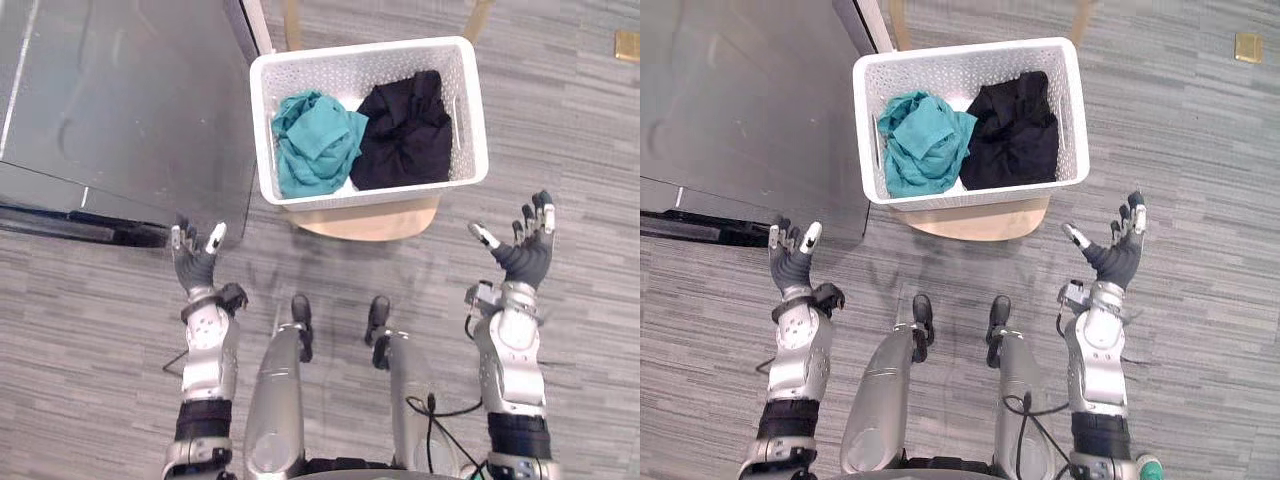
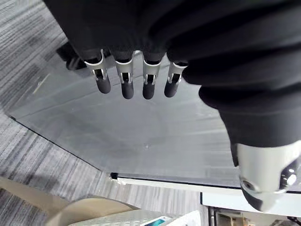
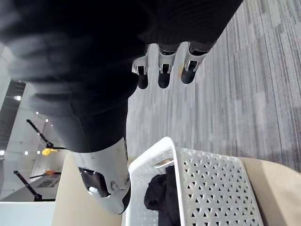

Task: Pick up the laundry basket with both hands and put the clothes into the washing machine.

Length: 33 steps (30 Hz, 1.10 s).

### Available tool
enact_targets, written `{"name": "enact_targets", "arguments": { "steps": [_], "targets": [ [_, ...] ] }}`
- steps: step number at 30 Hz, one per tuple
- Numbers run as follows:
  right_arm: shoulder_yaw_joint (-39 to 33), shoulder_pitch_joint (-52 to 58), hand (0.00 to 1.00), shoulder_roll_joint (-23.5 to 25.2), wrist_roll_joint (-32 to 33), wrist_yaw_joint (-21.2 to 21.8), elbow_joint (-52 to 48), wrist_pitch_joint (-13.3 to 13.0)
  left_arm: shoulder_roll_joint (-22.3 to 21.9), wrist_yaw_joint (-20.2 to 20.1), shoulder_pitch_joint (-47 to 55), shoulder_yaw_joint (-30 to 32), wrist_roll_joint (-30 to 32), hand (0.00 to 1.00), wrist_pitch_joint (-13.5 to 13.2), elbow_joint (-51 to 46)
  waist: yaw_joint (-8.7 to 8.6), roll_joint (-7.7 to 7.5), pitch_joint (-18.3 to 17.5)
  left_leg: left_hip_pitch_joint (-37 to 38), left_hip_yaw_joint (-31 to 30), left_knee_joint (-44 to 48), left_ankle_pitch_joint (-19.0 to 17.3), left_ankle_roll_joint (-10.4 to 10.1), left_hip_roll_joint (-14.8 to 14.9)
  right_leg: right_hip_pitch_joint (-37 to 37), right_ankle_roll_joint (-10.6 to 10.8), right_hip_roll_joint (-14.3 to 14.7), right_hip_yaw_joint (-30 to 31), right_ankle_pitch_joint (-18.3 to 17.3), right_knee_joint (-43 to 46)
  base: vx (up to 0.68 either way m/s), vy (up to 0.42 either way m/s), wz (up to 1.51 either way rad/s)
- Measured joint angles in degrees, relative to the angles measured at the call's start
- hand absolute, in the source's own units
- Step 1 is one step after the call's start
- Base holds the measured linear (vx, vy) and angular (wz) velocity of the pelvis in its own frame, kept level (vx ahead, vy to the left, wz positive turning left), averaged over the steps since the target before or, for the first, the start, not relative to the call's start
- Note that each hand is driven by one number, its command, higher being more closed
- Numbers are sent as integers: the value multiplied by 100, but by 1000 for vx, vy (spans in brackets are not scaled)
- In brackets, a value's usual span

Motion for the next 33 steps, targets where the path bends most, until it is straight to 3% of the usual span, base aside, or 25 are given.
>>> {"name": "enact_targets", "arguments": {
  "steps": [4, 9, 16, 22, 26, 28, 29, 31, 33],
  "targets": [
    [-155, 635, 0, 19, -15, 228, 377, 15, -101, -371, 781, -27, 0, 0, 9, 118, 0, -26, -432, 397, -16, -209, 13, 20, -90, 385, 51, -92, -116, -152, -40, 154, -14, 21],
    [-166, 974, 0, 162, -383, 623, 2088, 192, -69, -1077, 1314, -90, 55, 0, 233, 1688, 11, -88, -1098, 1276, -18, -632, 11, 18, -235, 1192, 133, -216, -255, -381, -147, 132, -12, 19],
    [-199, 946, 0, 182, -561, 751, 4205, 426, -6, -1218, 1296, -15, 642, 0, 449, 3707, 1, -58, -1642, 1896, -264, -968, 21, 5, -428, 1899, 269, -379, -527, -529, -336, 47, 10, 22],
    [-397, 772, 0, 216, -557, 851, 5022, 439, 117, -1197, 1286, 31, 699, 0, 452, 4039, 4, -35, -1850, 1998, -476, -1116, 45, -18, -533, 2165, 304, -417, -687, -529, -519, 19, 19, 19],
    [-393, 737, 0, 223, -486, 846, 5212, 439, 91, -1198, 1142, 21, 708, 0, 436, 4026, 1, -6, -1828, 1463, -989, -635, 90, -57, -691, 2045, 327, -577, -1267, -610, -274, 32, 8, 72],
    [-400, 550, 0, 226, -448, 840, 5318, 440, 74, -1196, 1057, 8, 745, 0, 419, 4022, 10, -70, -1718, 1173, -961, -526, 240, -206, -721, 1939, 311, -739, -1529, -622, -119, -51, 37, 87],
    [-426, 375, 0, 234, -445, 833, 5456, 433, 88, -1197, 1014, 4, 745, 0, 402, 3980, -2, -179, -1655, 1128, -667, -581, 261, -219, -715, 1927, 271, -932, -1706, -591, -148, -61, 14, 66],
    [-486, 174, 0, 155, -451, 822, 5542, 438, 105, -1187, 971, -41, 747, 0, 400, 4065, 3, -185, -1614, 1109, 107, -145, 125, -13, -148, 1976, 315, -1051, -1873, -544, -150, -3, 39, 56],
    [-501, 56, 0, 64, -473, 806, 5672, 440, 128, -1168, 898, -41, 760, 0, 372, 4268, -64, -173, -1614, 1235, 517, 85, 119, -12, 537, 2080, 494, -1323, -2012, -442, -144, -2, 218, 66]
  ]
}}
